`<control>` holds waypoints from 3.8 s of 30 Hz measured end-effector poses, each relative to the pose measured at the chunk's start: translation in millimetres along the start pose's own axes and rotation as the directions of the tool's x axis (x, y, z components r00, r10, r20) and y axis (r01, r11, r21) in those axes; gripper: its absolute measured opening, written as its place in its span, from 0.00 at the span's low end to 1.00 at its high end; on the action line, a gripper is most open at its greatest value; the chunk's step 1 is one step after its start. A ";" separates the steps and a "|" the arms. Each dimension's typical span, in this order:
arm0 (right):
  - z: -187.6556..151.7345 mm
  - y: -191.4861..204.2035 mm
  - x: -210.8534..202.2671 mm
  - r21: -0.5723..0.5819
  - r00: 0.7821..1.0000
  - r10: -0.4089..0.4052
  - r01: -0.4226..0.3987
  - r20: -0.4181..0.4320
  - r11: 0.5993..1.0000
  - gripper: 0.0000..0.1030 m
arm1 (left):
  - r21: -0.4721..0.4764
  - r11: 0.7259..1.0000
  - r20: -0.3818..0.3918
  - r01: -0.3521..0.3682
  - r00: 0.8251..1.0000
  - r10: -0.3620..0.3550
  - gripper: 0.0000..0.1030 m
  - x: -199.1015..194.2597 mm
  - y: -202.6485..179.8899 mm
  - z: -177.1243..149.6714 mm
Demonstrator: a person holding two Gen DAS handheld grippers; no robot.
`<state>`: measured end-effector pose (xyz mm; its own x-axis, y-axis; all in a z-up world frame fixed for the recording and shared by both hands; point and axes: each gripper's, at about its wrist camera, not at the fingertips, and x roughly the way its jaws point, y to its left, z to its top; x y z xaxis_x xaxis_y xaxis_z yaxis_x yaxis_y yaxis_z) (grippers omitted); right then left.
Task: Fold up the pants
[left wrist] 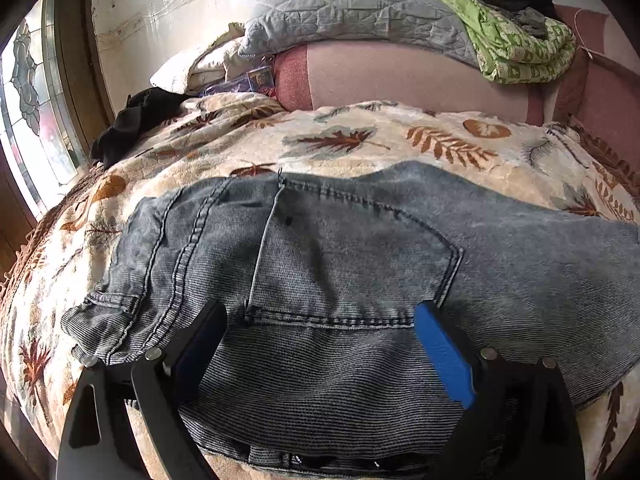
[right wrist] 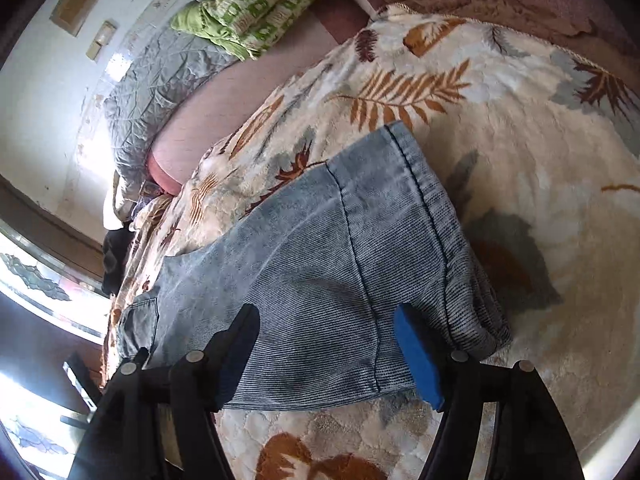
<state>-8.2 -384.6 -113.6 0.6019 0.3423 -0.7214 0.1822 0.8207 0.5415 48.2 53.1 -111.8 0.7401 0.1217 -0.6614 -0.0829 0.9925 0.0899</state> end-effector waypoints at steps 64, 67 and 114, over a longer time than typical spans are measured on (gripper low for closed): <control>-23.0 -60.6 -36.3 0.359 0.993 0.097 -0.113 0.061 0.926 0.73 | -0.029 0.996 0.007 0.086 0.996 -0.086 0.94 -10.0 -7.3 5.2; -25.4 -68.1 -36.5 0.413 0.995 0.080 -0.100 0.067 0.905 0.73 | -0.044 0.995 0.008 0.091 0.996 -0.091 0.94 -9.6 -4.9 5.9; -8.2 -62.5 -26.3 0.268 0.997 -0.040 0.021 0.064 0.963 0.29 | 0.109 0.960 -0.231 0.257 0.946 -0.227 0.94 -11.0 -179.6 -8.1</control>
<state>-41.8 -441.2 -132.1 0.6428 0.2794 -0.7132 0.3968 0.6750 0.6221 49.6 -126.4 -126.8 0.5646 -0.1075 -0.8183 0.1835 0.9830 -0.0025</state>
